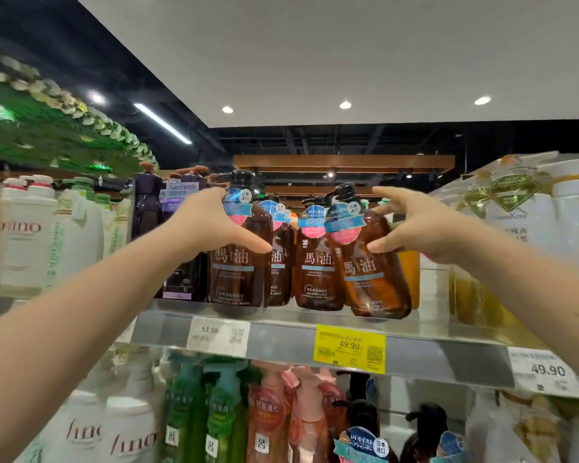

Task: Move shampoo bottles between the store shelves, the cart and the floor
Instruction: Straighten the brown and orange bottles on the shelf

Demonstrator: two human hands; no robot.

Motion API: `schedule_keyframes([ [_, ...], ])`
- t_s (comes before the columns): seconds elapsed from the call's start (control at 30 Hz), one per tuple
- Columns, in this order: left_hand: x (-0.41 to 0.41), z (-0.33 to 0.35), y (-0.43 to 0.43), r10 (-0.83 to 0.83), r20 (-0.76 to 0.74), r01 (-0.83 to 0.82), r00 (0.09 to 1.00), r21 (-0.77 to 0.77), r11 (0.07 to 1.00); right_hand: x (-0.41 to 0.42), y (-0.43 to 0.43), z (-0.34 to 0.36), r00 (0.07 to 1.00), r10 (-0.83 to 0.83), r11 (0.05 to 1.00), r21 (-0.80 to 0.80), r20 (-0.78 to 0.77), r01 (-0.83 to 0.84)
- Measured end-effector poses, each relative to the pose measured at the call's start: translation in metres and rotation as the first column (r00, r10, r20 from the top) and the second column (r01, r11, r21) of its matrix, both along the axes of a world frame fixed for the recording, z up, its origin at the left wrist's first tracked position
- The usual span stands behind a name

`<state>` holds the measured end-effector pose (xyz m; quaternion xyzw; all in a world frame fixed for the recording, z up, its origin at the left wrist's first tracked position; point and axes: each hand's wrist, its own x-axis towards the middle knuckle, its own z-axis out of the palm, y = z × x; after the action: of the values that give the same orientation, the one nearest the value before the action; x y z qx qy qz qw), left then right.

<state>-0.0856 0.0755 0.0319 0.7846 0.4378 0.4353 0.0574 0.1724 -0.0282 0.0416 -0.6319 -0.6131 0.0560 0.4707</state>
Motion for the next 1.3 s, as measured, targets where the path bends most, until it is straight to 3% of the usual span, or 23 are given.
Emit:
schedule_keyframes([
  [0.17,0.0,-0.003,0.004,0.04,-0.045,-0.039,0.998,0.009,0.999,-0.015,0.018,0.002,0.998,-0.006,1.0,0.027,0.064,0.004],
  [0.43,-0.001,-0.005,0.015,0.051,-0.062,-0.049,0.997,0.033,0.998,0.006,0.014,-0.007,0.977,0.102,0.994,-0.007,-0.189,-0.105],
  [0.53,0.001,-0.002,0.014,0.07,-0.095,-0.066,0.993,0.052,0.996,0.012,0.004,-0.009,0.969,0.126,0.99,-0.036,-0.211,-0.137],
  [0.67,0.007,0.0,0.013,0.067,-0.11,-0.065,0.992,0.029,0.997,0.011,0.005,-0.015,0.991,0.039,0.998,-0.047,-0.13,-0.045],
  [0.87,0.01,0.001,0.014,0.063,-0.15,-0.068,0.987,-0.029,0.997,-0.012,0.027,-0.026,0.953,0.158,0.987,0.05,-0.259,-0.15],
  [1.03,0.007,0.0,0.016,0.055,-0.177,-0.058,0.983,-0.013,0.998,-0.031,0.048,-0.03,0.978,0.131,0.991,0.053,-0.164,-0.124],
  [1.17,-0.007,-0.005,0.017,-0.11,-0.155,0.102,0.982,-0.059,0.993,-0.019,0.041,-0.037,0.989,0.109,0.991,-0.062,-0.099,-0.116],
  [1.3,-0.014,-0.012,0.018,-0.058,-0.213,0.075,0.975,0.07,0.995,-0.017,0.039,-0.041,0.994,0.088,0.983,-0.157,-0.067,-0.097],
])
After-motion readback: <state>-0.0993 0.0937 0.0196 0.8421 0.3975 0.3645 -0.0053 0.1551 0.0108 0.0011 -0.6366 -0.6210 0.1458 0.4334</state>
